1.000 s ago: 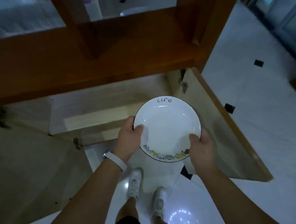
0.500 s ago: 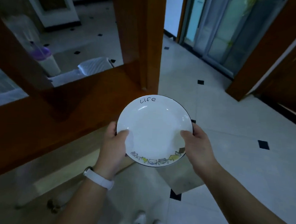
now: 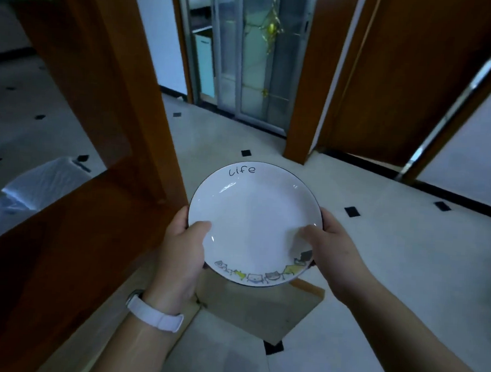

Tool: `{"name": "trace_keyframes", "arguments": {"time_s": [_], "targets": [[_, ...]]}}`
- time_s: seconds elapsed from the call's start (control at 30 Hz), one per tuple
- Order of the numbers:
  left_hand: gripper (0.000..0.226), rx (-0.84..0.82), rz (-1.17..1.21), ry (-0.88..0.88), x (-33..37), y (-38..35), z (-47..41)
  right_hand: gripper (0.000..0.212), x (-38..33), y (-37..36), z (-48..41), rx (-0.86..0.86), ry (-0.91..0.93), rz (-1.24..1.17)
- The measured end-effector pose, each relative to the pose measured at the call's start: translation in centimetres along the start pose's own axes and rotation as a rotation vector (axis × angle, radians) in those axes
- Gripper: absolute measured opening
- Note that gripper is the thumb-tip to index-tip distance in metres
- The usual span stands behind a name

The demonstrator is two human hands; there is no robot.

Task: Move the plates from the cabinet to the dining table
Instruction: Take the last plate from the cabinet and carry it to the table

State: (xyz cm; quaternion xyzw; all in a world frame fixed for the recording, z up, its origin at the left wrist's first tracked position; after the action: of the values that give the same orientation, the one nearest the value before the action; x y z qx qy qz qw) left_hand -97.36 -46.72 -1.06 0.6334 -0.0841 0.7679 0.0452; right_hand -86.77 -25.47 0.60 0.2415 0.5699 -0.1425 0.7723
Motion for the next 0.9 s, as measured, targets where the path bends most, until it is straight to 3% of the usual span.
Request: {"name": "trace_keyframes", "arguments": {"time_s": [0.43,0.9], "targets": [[0.027,-0.456,-0.014,0.108,-1.7,-18.4,2.3,0.030,5.8,16.8,3.9,0.425,-0.062,-0.198],[0.031,-0.615,-0.040,0.079,-3.2,-40.7,11.0,0.026,10.9,38.5,7.5,0.638,-0.052,-0.344]]}}
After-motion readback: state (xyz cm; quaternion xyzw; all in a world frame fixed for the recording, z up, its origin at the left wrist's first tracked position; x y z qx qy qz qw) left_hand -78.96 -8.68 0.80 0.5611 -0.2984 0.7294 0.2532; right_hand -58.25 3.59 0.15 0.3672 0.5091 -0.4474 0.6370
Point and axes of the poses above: each hand's wrist, its own z-axis away from the middle knuckle, its own y-axis out of the back of the hand, x = y × z, the point moved 9 cm from there along -z, towards the middle knuckle, and after that the axes turned 2 degrees about -z, right-handed, at the moved point
